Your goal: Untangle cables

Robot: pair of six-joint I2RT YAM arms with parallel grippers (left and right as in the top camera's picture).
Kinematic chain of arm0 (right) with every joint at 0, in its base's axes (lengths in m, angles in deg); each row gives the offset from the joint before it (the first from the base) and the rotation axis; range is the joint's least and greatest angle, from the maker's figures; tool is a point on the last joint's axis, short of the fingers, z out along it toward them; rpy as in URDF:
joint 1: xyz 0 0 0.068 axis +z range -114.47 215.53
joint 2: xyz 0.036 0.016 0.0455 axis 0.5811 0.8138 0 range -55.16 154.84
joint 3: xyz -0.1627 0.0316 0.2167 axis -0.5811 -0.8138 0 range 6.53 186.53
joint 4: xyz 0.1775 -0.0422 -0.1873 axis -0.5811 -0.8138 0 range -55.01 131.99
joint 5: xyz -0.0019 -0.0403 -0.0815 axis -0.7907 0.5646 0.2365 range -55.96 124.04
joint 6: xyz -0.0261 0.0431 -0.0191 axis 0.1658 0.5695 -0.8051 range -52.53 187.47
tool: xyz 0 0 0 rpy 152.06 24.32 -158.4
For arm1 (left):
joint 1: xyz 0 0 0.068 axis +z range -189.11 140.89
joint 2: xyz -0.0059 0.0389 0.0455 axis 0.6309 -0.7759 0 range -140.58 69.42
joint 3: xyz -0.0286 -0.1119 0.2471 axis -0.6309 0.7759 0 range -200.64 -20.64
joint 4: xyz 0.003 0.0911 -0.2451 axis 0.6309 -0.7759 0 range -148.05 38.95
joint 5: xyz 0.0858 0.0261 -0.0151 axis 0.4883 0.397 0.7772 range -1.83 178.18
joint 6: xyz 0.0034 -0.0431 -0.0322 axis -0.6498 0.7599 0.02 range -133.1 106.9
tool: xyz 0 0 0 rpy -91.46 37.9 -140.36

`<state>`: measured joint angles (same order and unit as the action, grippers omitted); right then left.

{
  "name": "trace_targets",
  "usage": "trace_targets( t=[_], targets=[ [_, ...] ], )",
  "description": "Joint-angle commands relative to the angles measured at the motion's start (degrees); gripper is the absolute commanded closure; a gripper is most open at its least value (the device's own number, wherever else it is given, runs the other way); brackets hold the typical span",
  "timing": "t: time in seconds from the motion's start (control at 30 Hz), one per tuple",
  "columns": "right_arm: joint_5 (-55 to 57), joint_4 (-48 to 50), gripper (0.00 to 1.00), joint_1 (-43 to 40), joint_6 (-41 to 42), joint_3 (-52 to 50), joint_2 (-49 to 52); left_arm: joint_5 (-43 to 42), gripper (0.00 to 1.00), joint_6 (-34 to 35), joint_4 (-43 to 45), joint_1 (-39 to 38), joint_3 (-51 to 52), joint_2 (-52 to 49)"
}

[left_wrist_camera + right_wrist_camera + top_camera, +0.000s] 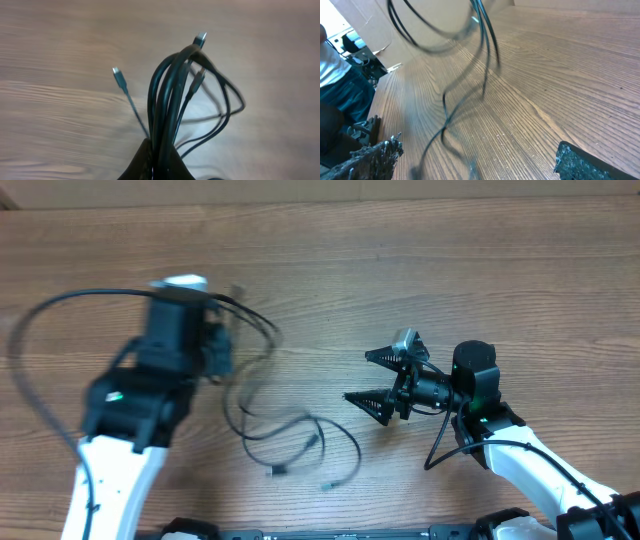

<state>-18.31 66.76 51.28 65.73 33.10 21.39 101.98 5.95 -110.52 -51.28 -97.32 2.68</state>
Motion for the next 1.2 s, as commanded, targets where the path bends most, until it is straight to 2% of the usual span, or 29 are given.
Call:
trace_targets(
  t=[0.0, 0.2, 0.43, 0.73, 0.87, 1.17],
  targets=[
    [0.50, 0.17, 0.00, -0.07, -0.07, 0.02, -0.13, 4.63, 0.96, 2.43, -2.62, 7.08, -5.70, 1.03],
    [1.36, 0.15, 0.00, -0.04, -0.07, 0.02, -0.13, 2.62, 0.96, 3.06, -4.85, 18.43, -12.57, 1.03],
    [1.38, 0.17, 0.00, -0.07, -0.07, 0.02, -0.13, 3.06, 0.96, 3.06, -3.58, 21.57, -17.84, 1.03],
    [1.36, 0.22, 0.00, -0.07, -0.04, 0.02, -0.13, -15.13, 0.96, 2.67, -3.82, 18.51, -17.97, -1.79],
    [1.36, 0.39, 0.00, -0.07, -0.02, 0.02, -0.13, -21.70, 0.96, -0.33, -5.18, 14.99, -17.97, -5.66],
    [1.36, 0.37, 0.00, -0.07, -0.02, 0.02, -0.13, -22.84, 0.96, -2.86, -8.02, 4.26, -17.94, -18.21]
  ],
)
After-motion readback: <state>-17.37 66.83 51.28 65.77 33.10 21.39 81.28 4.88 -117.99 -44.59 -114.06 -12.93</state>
